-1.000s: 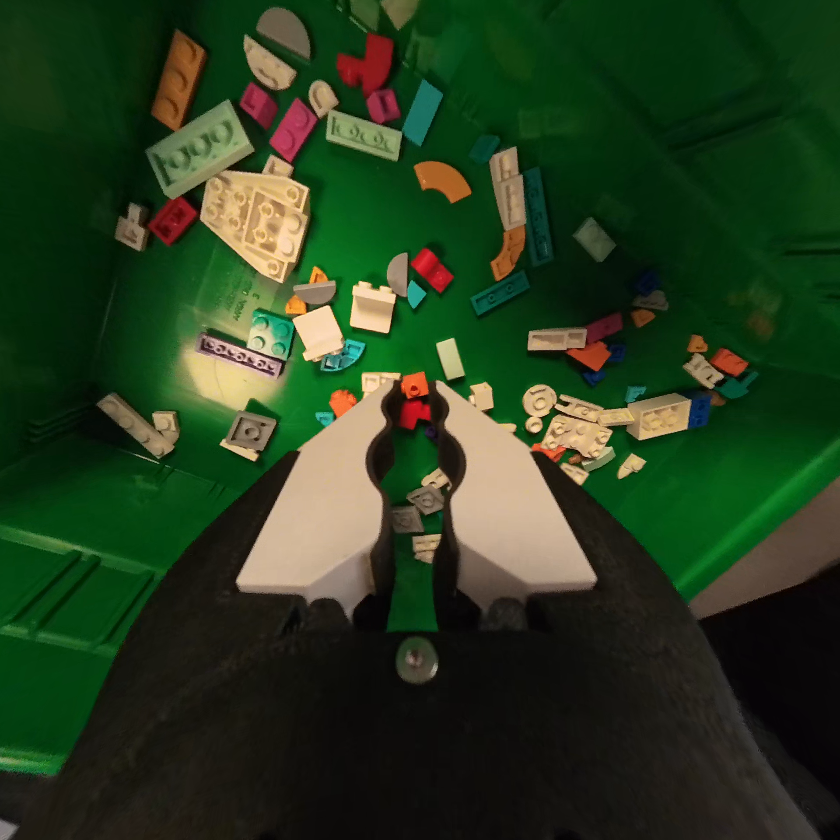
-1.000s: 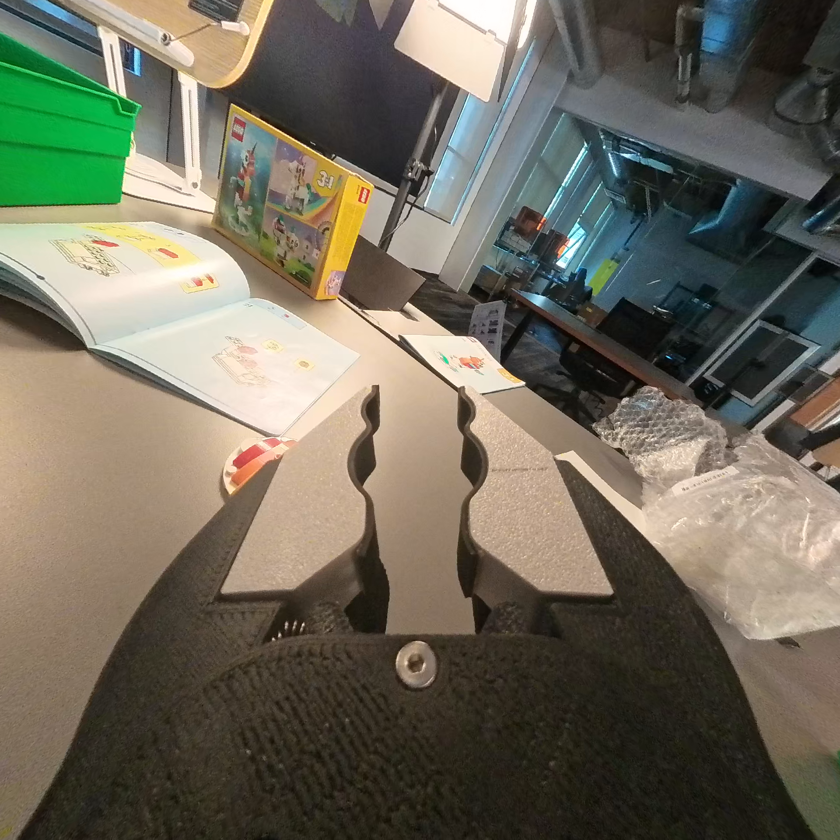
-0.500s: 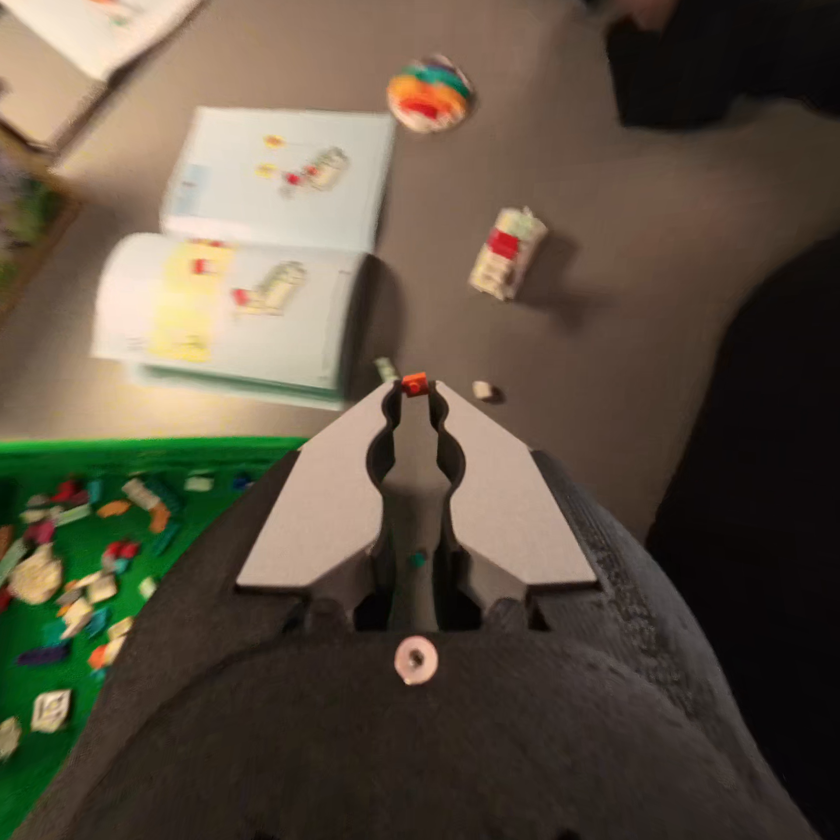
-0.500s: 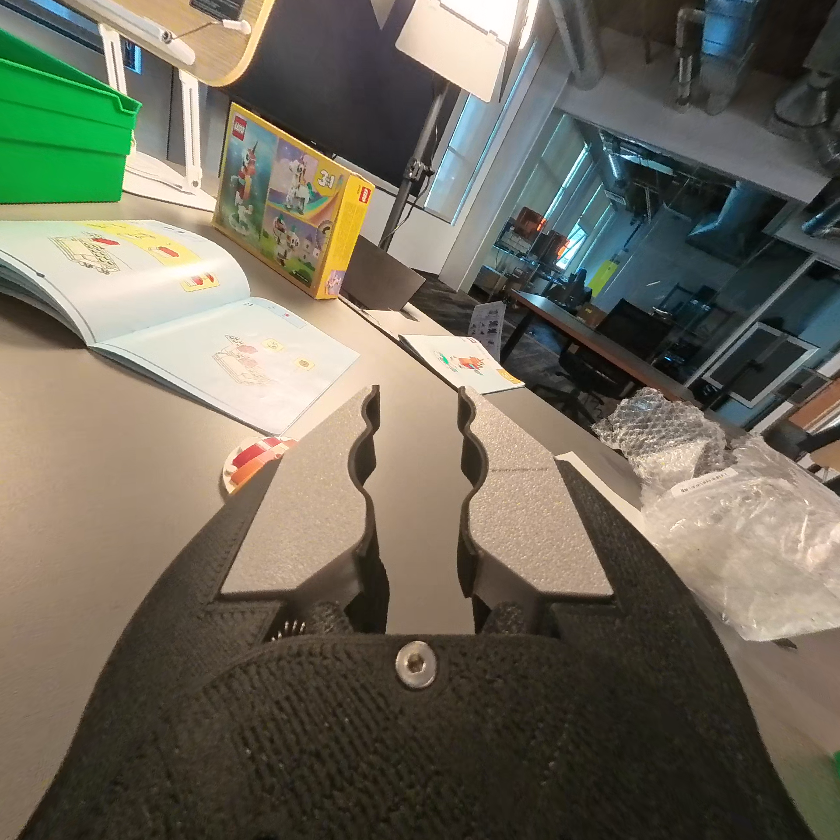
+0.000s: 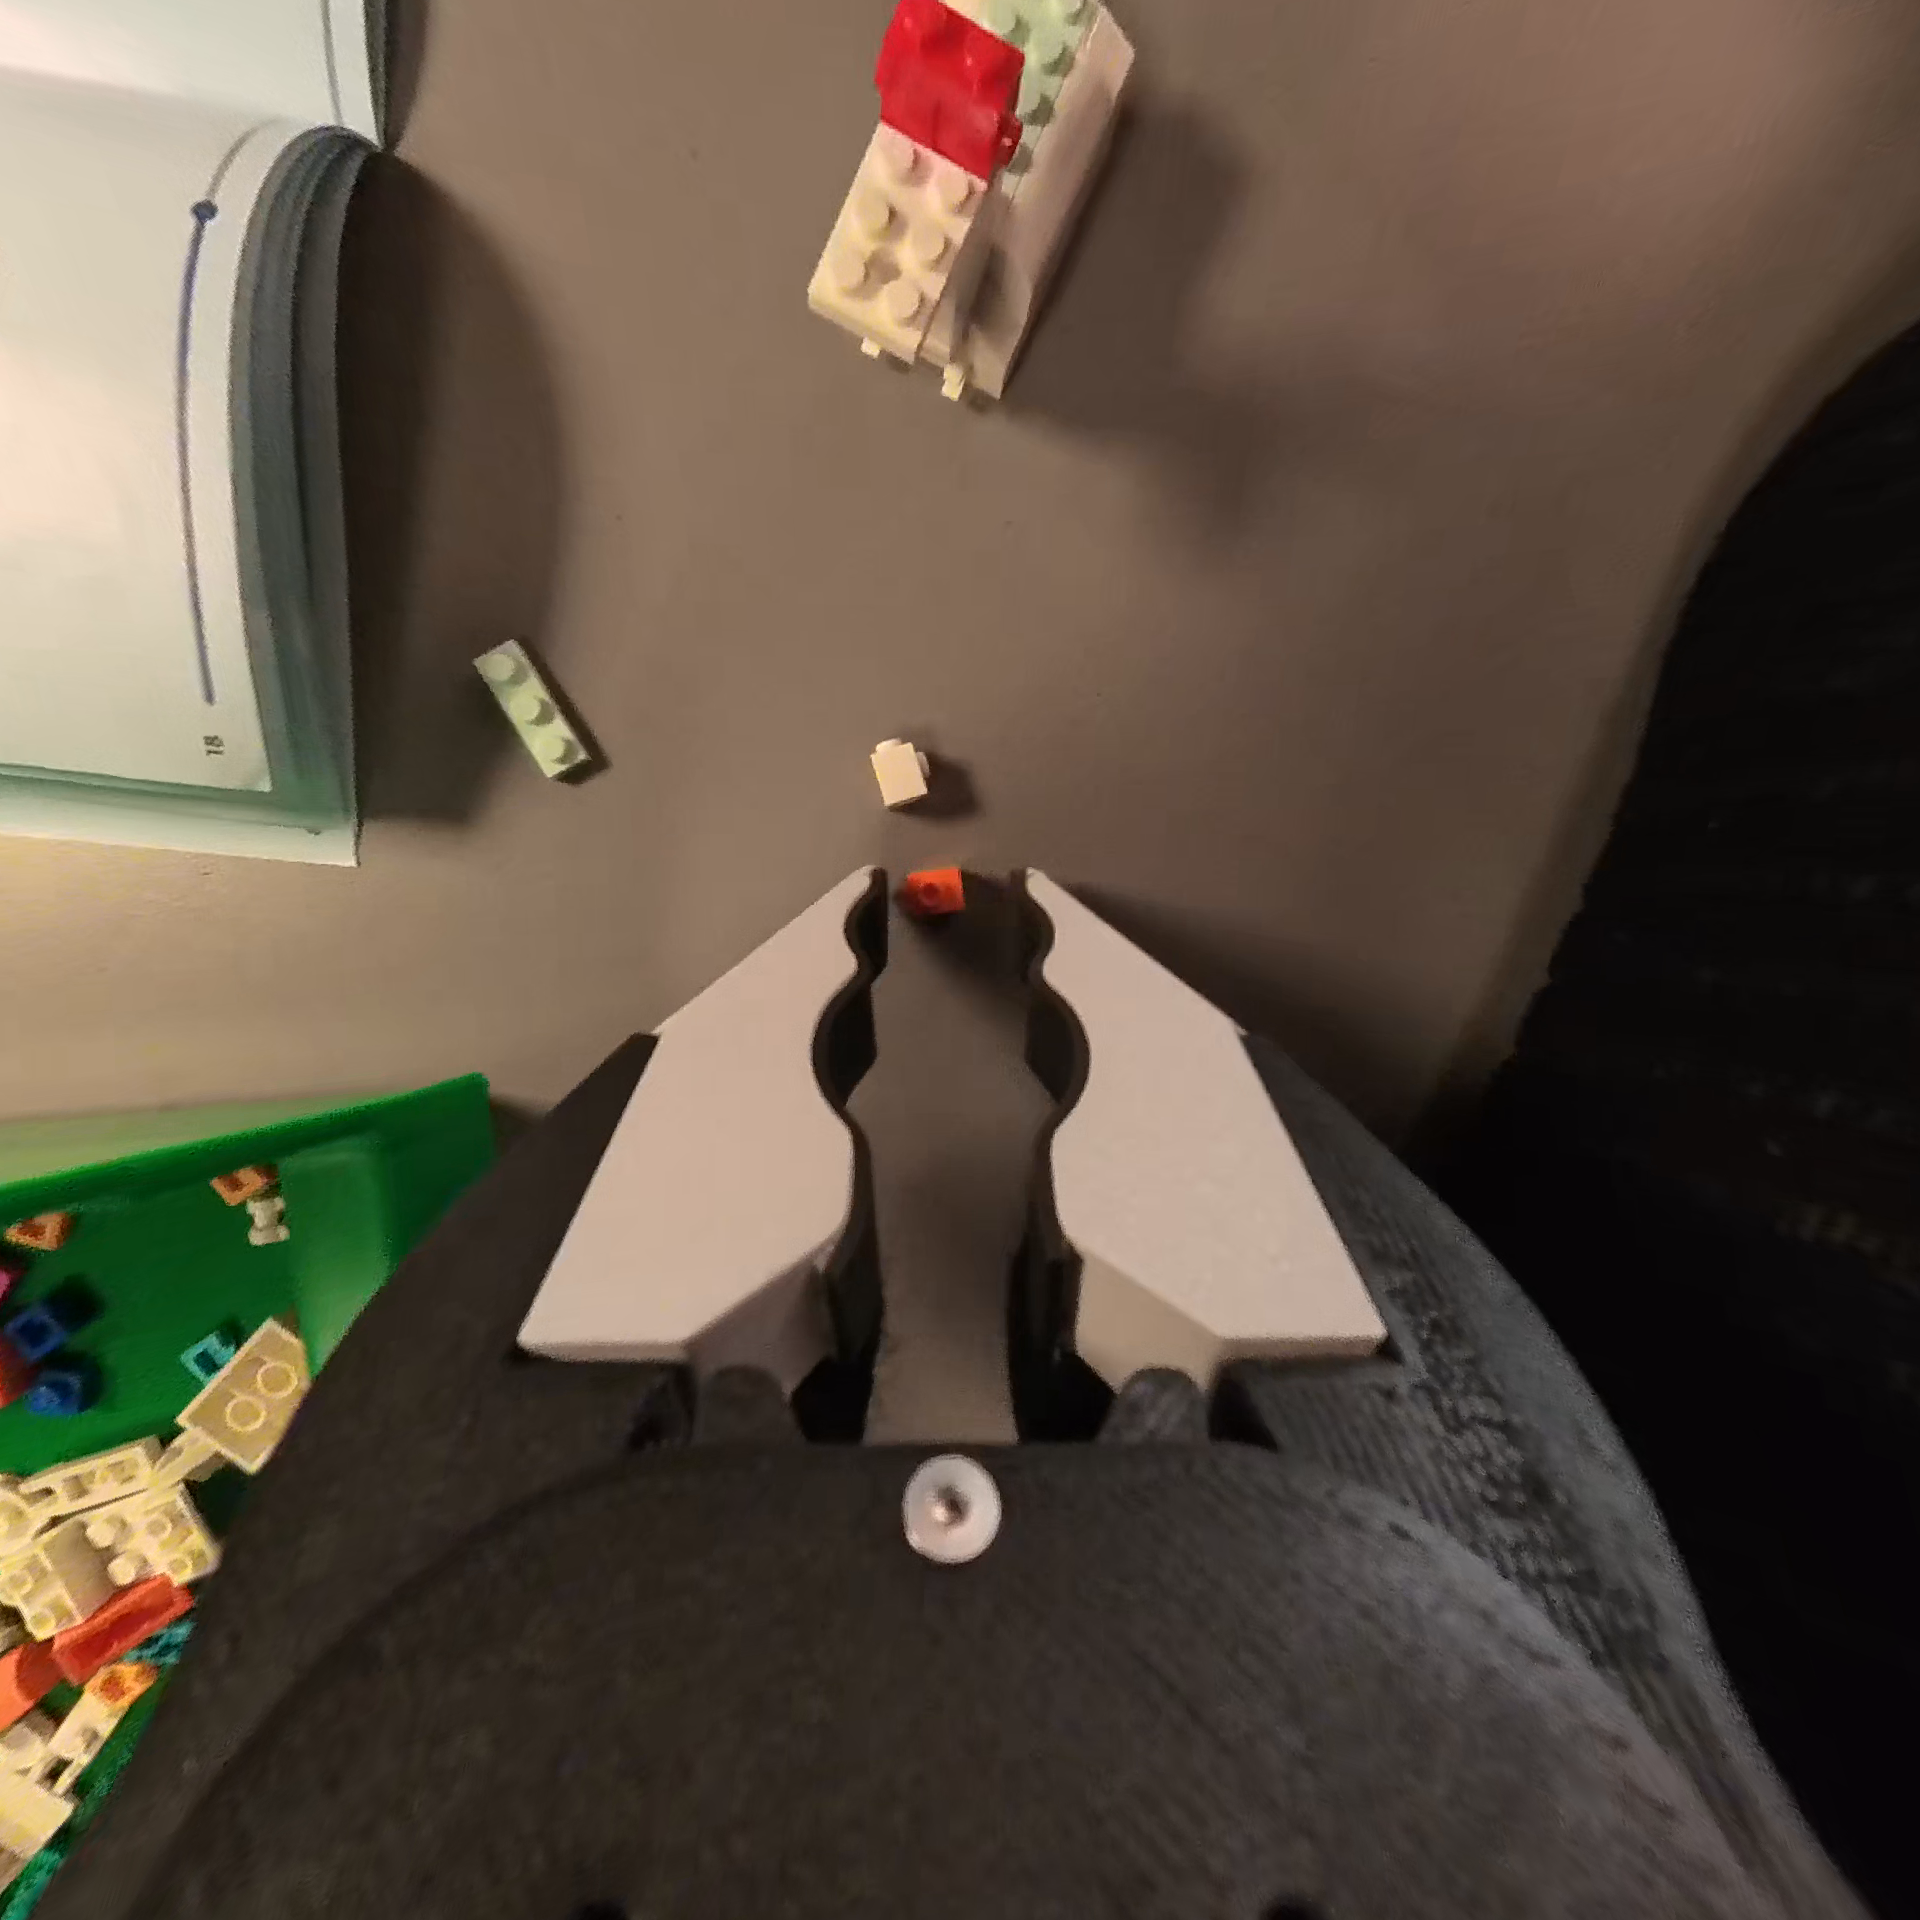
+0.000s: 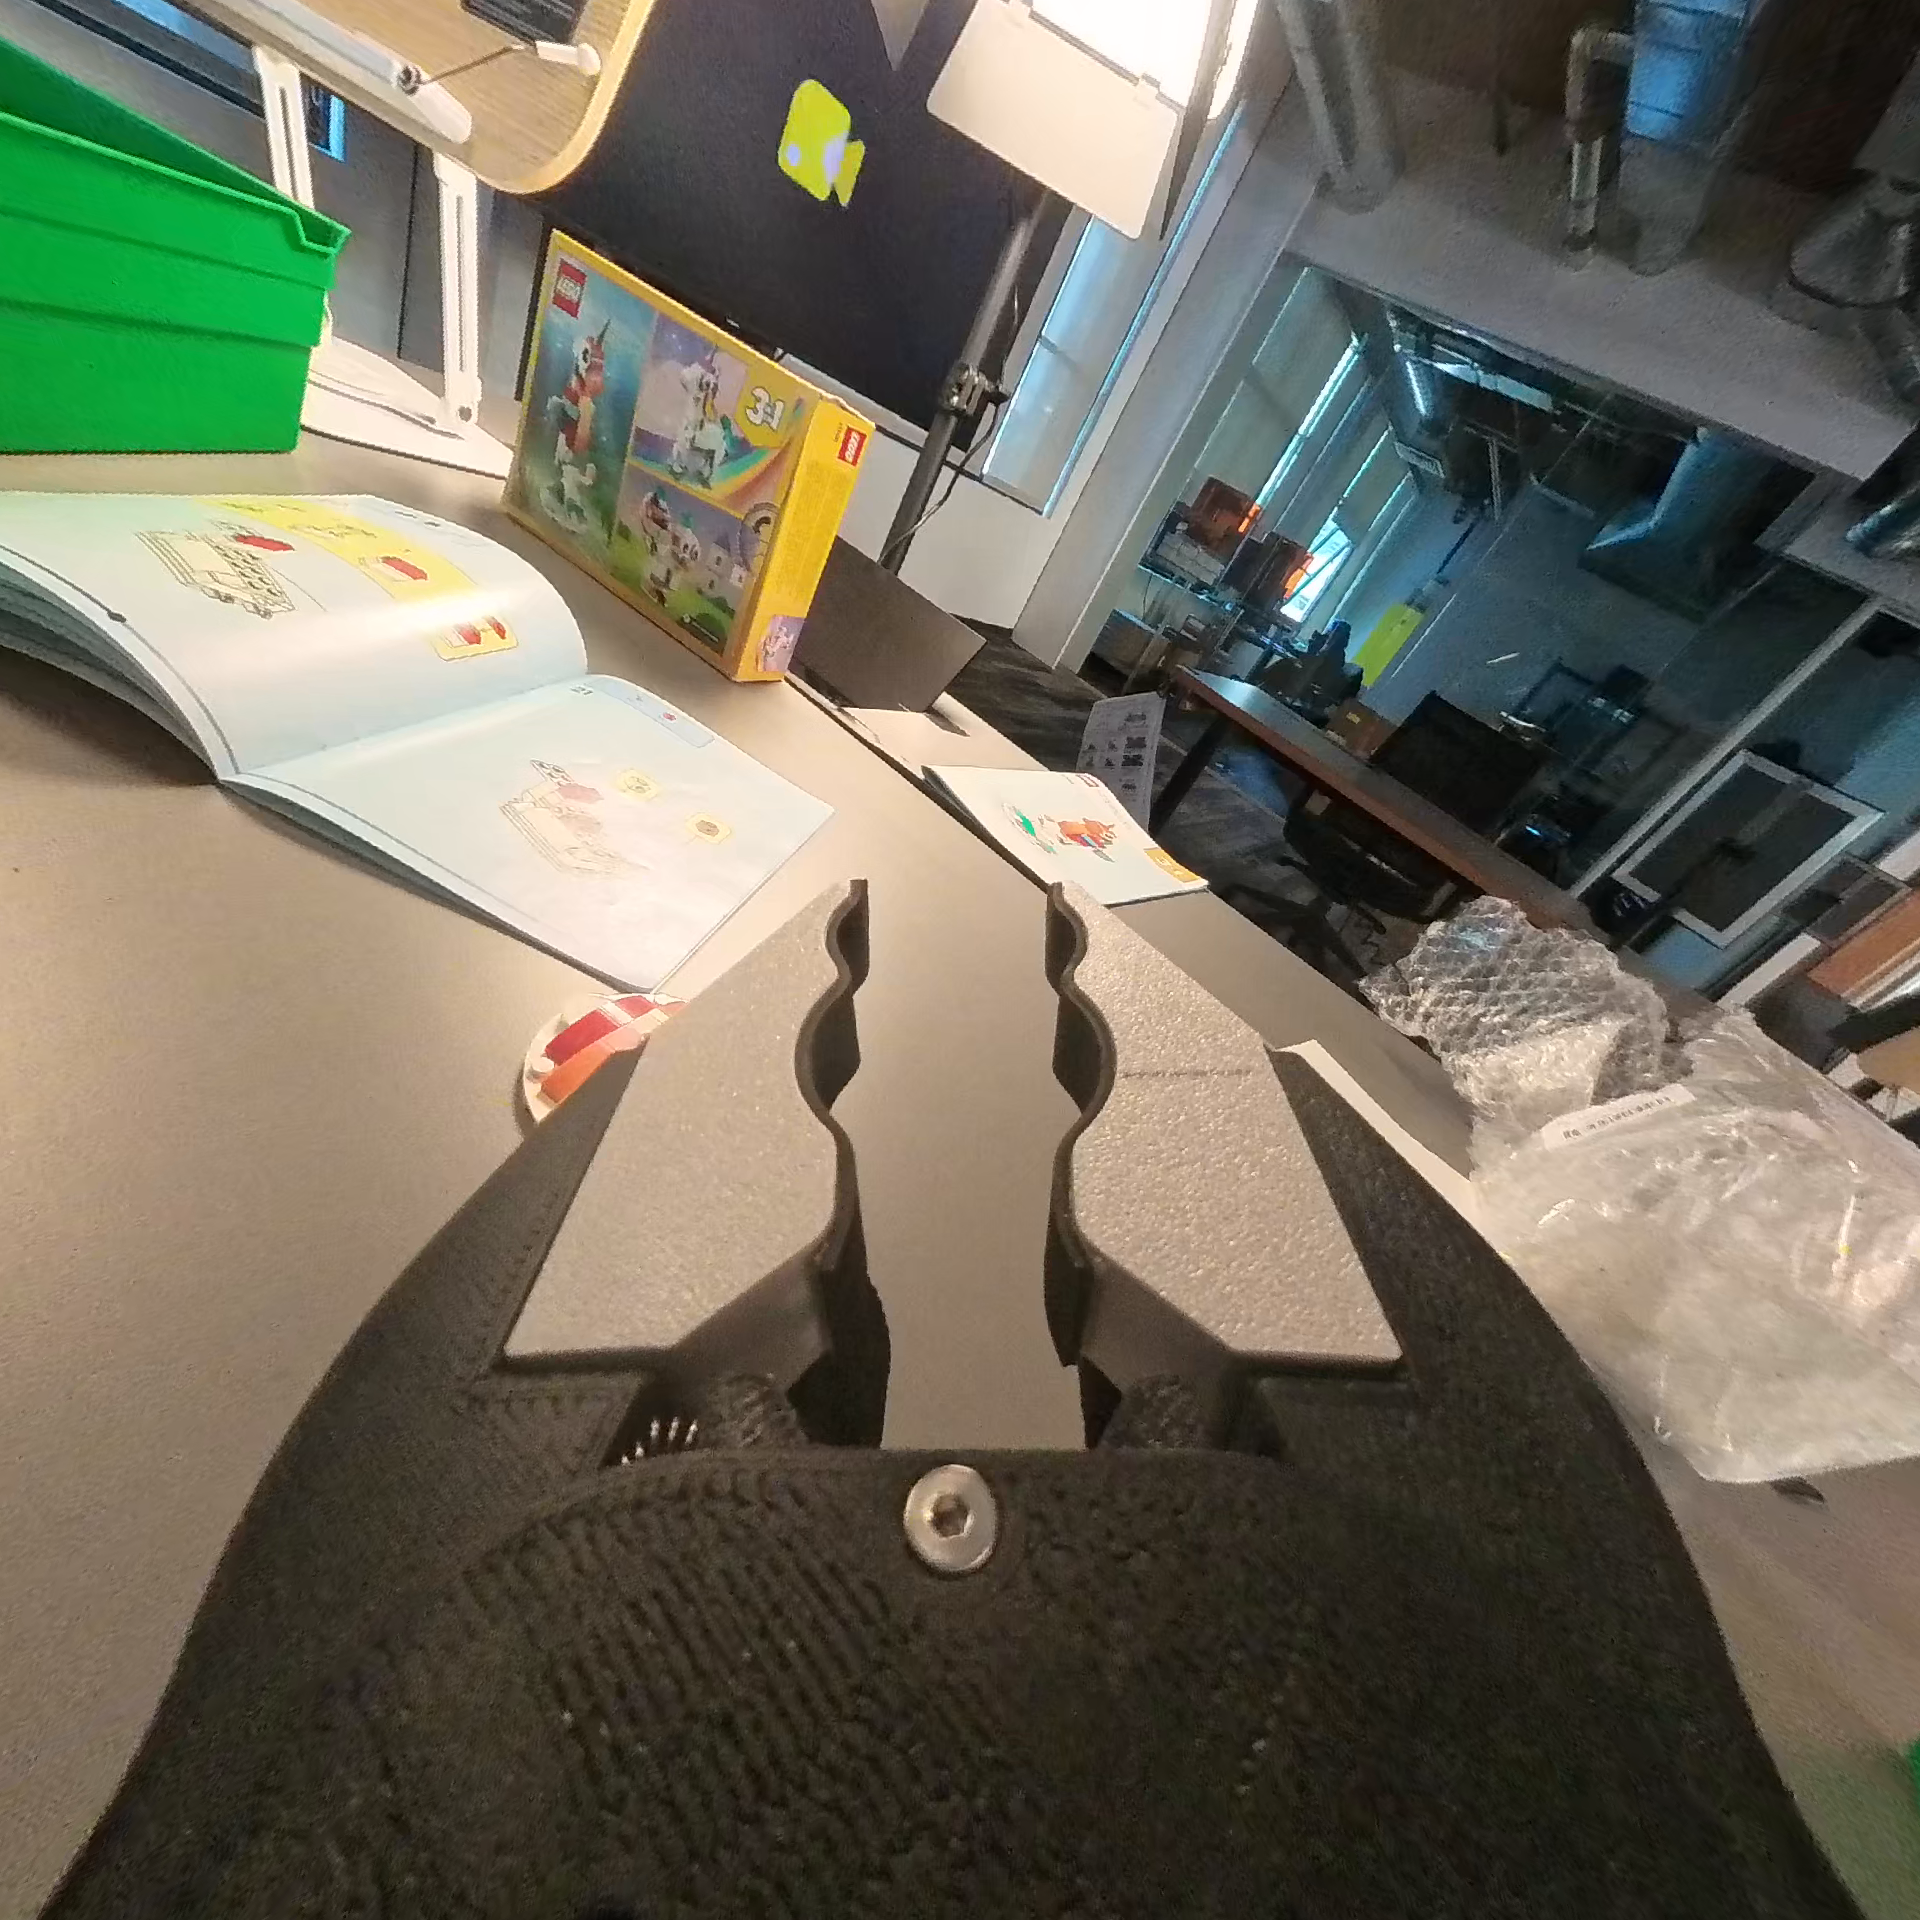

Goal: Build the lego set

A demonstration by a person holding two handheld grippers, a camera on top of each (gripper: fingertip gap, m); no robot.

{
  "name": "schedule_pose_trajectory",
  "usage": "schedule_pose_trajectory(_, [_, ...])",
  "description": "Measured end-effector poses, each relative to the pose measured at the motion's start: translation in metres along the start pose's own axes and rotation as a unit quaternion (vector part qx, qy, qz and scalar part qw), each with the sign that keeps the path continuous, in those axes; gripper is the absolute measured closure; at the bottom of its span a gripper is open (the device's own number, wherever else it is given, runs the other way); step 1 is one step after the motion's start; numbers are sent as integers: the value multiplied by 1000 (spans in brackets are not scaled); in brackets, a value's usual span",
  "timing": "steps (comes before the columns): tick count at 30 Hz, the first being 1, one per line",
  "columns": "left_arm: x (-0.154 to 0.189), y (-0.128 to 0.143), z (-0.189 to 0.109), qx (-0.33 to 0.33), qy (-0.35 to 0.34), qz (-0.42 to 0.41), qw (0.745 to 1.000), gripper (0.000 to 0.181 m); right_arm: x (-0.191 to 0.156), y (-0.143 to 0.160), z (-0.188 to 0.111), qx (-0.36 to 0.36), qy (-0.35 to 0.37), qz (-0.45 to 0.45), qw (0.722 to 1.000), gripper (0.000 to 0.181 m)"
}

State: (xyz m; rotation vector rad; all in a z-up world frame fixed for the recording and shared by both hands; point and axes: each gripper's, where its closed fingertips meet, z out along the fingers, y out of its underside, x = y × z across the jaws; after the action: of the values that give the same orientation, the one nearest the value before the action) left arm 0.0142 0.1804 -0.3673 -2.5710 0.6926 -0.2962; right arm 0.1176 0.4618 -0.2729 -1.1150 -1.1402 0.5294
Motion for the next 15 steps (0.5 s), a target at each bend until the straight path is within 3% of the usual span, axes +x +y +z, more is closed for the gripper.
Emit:
schedule_pose_trajectory(4, [1, -11, -18, 47, -6, 9, 999, 161, 0, 0, 0, 0, 1, -1, 1000, 149])
schedule_pose_trajectory(7, [-12, -24, -52, 109, -42, 21, 993, 161, 1, 0, 0, 0, 2, -1, 1000, 149])
schedule_pose_trajectory(9, [-47, -27, -90, 150, -133, 28, 979, 166, 1, 0, 0, -1, 3, -1, 1000, 149])
schedule_pose_trajectory(12, [-110, -8, -144, 169, -263, -12, 950, 171, 1, 0, 0, -1, 4, -2, 1000, 149])
schedule_pose_trajectory(15, [-153, 25, -153, 131, -263, -105, 950, 170, 1, 1, 0, -2, 5, -3, 1000, 149])
